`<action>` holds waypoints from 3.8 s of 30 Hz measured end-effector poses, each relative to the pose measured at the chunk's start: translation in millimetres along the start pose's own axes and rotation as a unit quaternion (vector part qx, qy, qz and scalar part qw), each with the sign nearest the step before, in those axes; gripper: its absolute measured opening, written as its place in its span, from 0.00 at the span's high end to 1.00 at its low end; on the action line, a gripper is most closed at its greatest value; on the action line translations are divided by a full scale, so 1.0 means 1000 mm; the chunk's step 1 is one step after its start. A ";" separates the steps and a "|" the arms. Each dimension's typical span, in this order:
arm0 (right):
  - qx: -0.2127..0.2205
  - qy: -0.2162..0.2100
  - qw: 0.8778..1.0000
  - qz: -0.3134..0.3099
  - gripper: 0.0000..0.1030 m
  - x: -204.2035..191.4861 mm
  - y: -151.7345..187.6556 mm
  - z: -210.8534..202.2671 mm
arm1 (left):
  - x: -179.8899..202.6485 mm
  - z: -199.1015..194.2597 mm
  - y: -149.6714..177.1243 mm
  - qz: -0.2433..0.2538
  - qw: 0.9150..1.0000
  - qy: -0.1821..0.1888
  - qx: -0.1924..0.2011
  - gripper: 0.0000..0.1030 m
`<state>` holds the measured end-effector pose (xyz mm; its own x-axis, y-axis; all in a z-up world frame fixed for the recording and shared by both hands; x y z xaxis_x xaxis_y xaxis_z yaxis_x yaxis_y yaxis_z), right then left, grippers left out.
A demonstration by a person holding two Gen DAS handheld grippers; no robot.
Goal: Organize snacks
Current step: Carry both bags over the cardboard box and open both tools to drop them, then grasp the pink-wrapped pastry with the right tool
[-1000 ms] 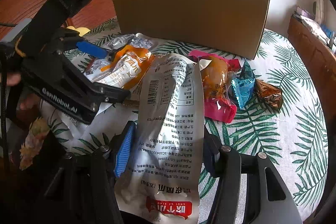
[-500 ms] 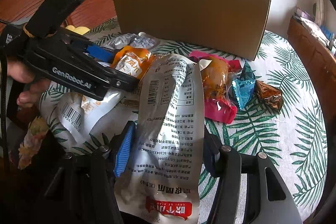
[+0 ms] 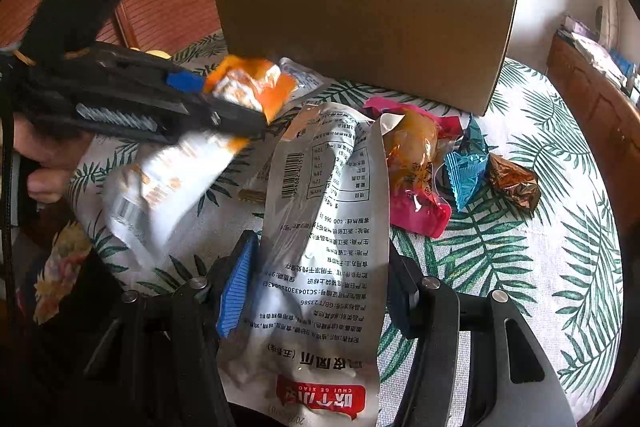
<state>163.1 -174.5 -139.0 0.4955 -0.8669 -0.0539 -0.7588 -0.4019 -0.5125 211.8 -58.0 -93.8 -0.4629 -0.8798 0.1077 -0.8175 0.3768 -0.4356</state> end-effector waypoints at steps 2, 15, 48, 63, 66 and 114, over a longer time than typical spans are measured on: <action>0.004 -0.001 1.000 0.003 0.45 0.000 0.000 -0.001 | -0.001 -0.012 0.002 -0.004 1.000 0.010 0.014 0.58; 0.059 -0.006 0.998 0.013 0.45 0.008 -0.019 -0.043 | 0.000 -0.067 -0.029 -0.018 0.995 0.022 0.100 0.58; 0.120 0.017 0.993 0.004 0.45 0.035 -0.081 -0.095 | 0.010 -0.137 -0.064 0.008 0.981 0.031 0.193 0.96; 0.167 0.022 0.986 0.007 0.45 0.072 -0.192 -0.116 | -0.038 -0.188 -0.169 -0.005 0.963 -0.010 0.270 0.96; 0.167 0.029 0.986 0.004 0.45 0.074 -0.208 -0.106 | -0.051 -0.183 -0.186 -0.007 0.962 -0.025 0.273 0.96; 0.139 0.004 0.988 0.059 0.39 0.043 -0.105 -0.071 | -0.054 -0.095 -0.060 -0.036 0.977 -0.029 0.210 0.31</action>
<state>234.3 -190.3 -27.1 0.4066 -0.9056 -0.1212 -0.6648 -0.2022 -0.7192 252.9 -5.1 11.5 -0.3799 -0.9190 0.1057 -0.6289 0.1728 -0.7581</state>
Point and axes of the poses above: each gripper's, at about its wrist camera, not at the fingertips, and z roughly the way its jaws point, x to its right, y to its underside, the point moved 6 cm from there along z, roughly the way its jaws point, and after that the axes turned 9 degrees about -x, right-handed, at the moved point
